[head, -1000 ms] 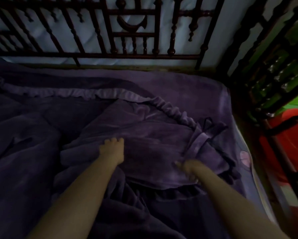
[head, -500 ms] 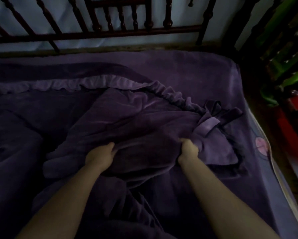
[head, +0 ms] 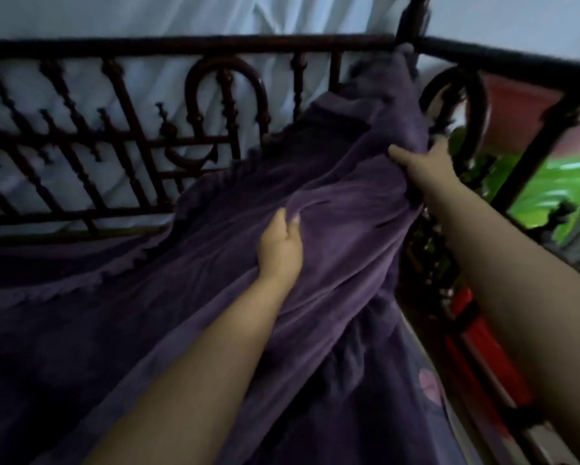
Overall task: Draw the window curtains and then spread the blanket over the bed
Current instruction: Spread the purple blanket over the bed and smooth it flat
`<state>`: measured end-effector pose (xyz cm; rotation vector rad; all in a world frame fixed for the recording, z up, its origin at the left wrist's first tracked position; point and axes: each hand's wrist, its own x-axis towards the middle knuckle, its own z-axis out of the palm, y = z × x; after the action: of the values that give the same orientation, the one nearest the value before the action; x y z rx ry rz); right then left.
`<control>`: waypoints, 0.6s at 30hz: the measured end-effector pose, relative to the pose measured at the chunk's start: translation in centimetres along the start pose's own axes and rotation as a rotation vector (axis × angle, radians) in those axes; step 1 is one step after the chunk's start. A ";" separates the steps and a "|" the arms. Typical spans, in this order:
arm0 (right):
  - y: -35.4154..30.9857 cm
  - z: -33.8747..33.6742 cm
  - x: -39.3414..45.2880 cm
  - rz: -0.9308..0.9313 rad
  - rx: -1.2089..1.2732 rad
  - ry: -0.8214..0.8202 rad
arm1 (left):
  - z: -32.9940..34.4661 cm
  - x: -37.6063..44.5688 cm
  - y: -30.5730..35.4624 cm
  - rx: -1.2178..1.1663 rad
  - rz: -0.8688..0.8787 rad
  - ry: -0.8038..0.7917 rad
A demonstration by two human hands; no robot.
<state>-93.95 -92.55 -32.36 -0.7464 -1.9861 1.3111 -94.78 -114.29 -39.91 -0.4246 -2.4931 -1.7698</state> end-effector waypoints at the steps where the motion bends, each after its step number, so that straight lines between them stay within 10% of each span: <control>1: 1.1 -0.3 0.6 0.062 -0.086 -0.023 | 1.4 0.6 -0.8 0.058 -0.036 -0.069; 6: 12.4 1.1 -1.5 0.335 -0.387 -0.298 | 6.1 2.6 -9.3 0.439 -0.202 -0.490; 18: 30.3 11.6 -17.6 0.562 -0.632 -0.886 | 1.0 -5.5 -26.2 1.041 -0.309 -0.887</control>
<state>-88.21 -101.91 -67.60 -1.2188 -3.1504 1.4763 -95.98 -122.36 -65.41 -0.8485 -3.7057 0.0029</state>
